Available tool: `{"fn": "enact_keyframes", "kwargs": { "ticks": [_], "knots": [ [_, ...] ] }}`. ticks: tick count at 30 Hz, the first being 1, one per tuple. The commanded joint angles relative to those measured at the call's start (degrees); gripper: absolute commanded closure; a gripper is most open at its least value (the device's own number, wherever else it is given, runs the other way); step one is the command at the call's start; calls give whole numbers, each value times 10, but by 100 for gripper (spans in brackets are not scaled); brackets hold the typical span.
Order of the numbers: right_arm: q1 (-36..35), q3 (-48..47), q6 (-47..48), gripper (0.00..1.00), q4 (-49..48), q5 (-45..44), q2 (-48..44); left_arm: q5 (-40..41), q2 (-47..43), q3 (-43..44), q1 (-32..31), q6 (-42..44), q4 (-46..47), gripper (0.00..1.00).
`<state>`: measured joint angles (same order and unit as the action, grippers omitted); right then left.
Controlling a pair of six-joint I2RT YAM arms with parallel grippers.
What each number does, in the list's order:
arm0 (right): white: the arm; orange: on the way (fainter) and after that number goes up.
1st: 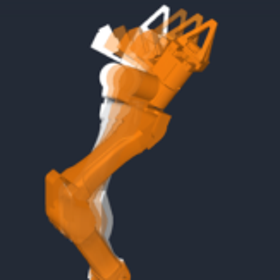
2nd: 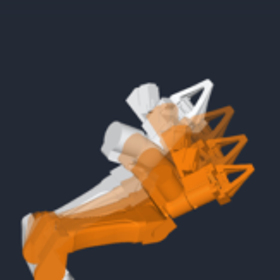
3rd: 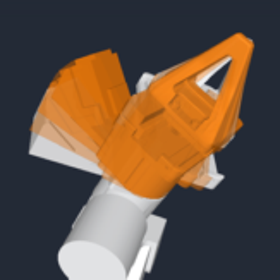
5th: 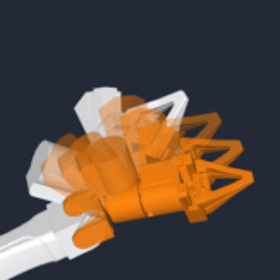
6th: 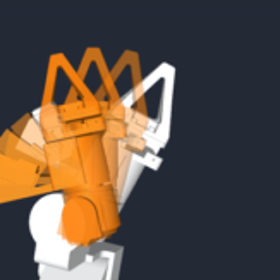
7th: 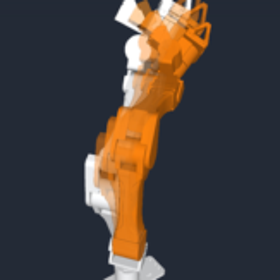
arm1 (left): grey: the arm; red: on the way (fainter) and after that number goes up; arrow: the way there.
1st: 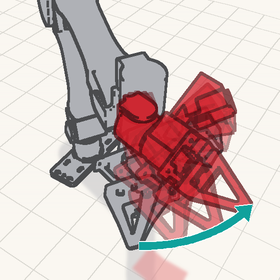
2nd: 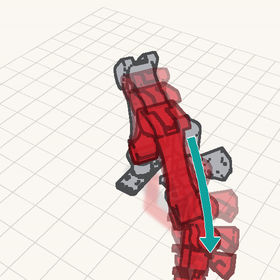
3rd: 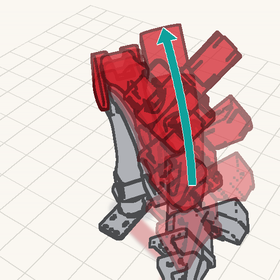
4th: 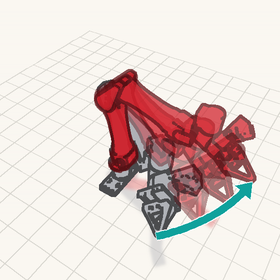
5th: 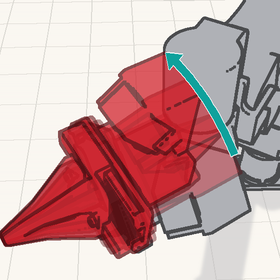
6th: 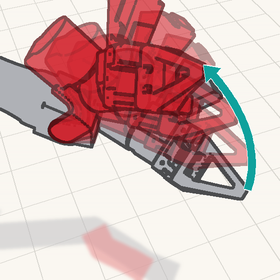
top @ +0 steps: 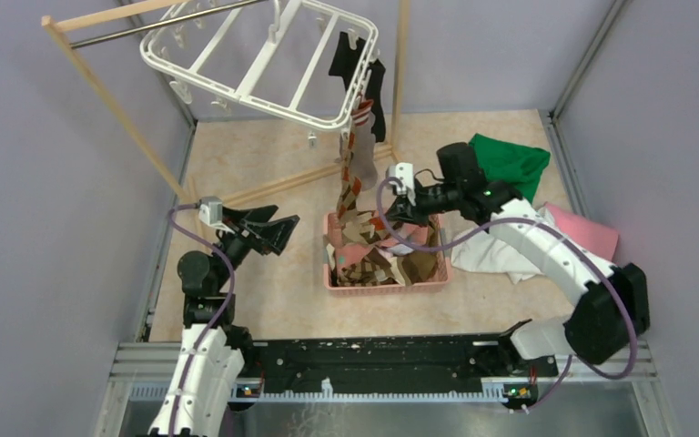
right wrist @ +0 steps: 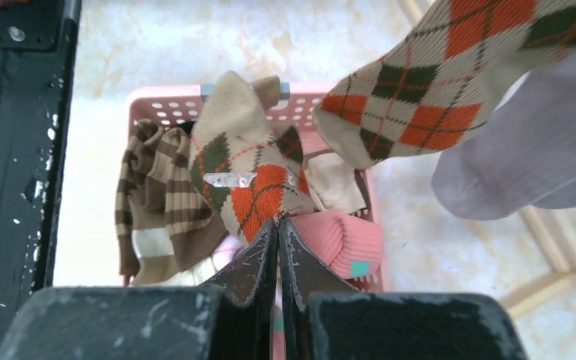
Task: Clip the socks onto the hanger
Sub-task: Pick up the sock from the bin.
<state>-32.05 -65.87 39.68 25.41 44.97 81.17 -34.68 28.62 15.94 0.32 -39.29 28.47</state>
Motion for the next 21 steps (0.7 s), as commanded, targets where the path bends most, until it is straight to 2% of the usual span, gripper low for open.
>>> {"fn": "enact_keyframes", "kwargs": {
  "ticks": [1,4,7,11,16,19,21],
  "knots": [
    [31,32,-22,100,-3,68,-86,-70,29,23,-1,-44,76,1],
    [52,53,-61,100,-40,81,-132,-122,59,27,-18,-73,129,3],
    [66,75,-115,100,-94,104,-167,-132,77,28,-27,-102,158,6],
    [67,107,-203,100,-180,105,-195,-100,83,27,-60,-136,163,7],
    [67,143,-293,100,-264,125,-204,-41,78,18,-132,-167,157,8],
    [67,164,-333,100,-323,132,-210,1,92,15,-157,-243,102,10],
    [67,176,-363,100,-358,133,-212,-4,118,12,-168,-317,94,12]
  ]
}}
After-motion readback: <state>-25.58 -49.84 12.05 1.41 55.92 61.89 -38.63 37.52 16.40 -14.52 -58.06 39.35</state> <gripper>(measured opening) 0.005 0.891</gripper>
